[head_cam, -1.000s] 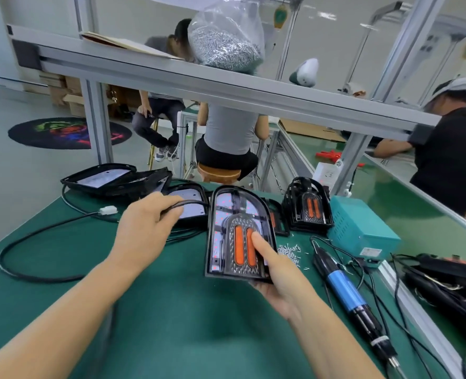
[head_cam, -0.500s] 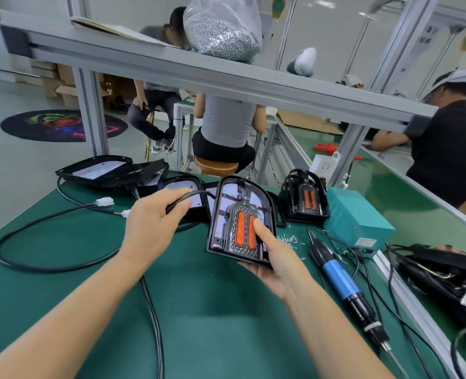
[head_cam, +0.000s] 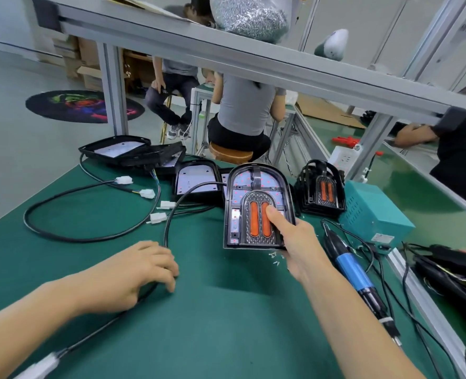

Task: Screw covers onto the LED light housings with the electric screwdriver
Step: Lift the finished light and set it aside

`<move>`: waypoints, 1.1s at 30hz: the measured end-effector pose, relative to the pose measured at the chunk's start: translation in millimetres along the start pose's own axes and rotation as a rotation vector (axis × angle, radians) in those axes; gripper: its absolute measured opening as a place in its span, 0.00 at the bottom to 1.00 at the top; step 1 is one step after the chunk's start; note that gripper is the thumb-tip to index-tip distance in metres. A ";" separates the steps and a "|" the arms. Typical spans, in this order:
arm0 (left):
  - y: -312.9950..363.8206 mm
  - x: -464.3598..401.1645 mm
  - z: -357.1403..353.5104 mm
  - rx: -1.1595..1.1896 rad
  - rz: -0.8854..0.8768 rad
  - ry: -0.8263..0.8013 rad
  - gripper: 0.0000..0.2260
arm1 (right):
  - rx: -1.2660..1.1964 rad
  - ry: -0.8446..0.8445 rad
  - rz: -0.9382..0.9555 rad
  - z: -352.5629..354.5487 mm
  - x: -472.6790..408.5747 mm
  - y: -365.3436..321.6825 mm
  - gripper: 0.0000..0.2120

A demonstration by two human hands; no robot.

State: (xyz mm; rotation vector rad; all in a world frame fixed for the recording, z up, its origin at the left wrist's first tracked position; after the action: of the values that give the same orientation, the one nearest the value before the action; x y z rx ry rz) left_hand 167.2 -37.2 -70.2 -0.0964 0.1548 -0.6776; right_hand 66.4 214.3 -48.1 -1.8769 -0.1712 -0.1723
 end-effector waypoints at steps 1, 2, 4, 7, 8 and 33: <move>-3.4 4.5 -1.7 0.020 0.049 0.025 0.28 | 0.013 0.003 0.000 -0.1 0.1 0.4 0.10; -7.2 6.9 -4.7 0.044 0.086 0.062 0.27 | 0.024 0.004 0.000 -0.2 0.4 1.2 0.10; -14.0 9.8 -8.7 0.123 0.242 0.101 0.22 | 0.031 0.012 -0.002 0.3 1.5 3.0 0.10; -22.4 14.9 -17.4 0.182 0.612 -0.029 0.12 | 0.015 0.020 -0.016 2.7 2.8 5.0 0.10; -21.2 14.2 -23.1 0.156 0.655 -0.135 0.16 | 0.003 0.024 -0.027 3.7 3.5 5.7 0.10; -13.2 -109.4 70.2 1.345 0.678 0.741 0.08 | -0.451 -0.167 -0.301 -11.9 48.2 11.4 0.12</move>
State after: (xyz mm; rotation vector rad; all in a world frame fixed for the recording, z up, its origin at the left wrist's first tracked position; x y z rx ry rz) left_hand 87.3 24.3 12.9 1.4534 0.3865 -0.0004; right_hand 115.4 201.0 -45.1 -2.3083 -0.5700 -0.2769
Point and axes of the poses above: each hand's wrist, its own x-axis away from the middle knuckle, its own z-axis out of the back of the hand, y = z × x, the point moved 4 cm from there along -x, towards the middle knuckle, and after that the axes turned 14 degrees about -x, right-handed, at the moved point
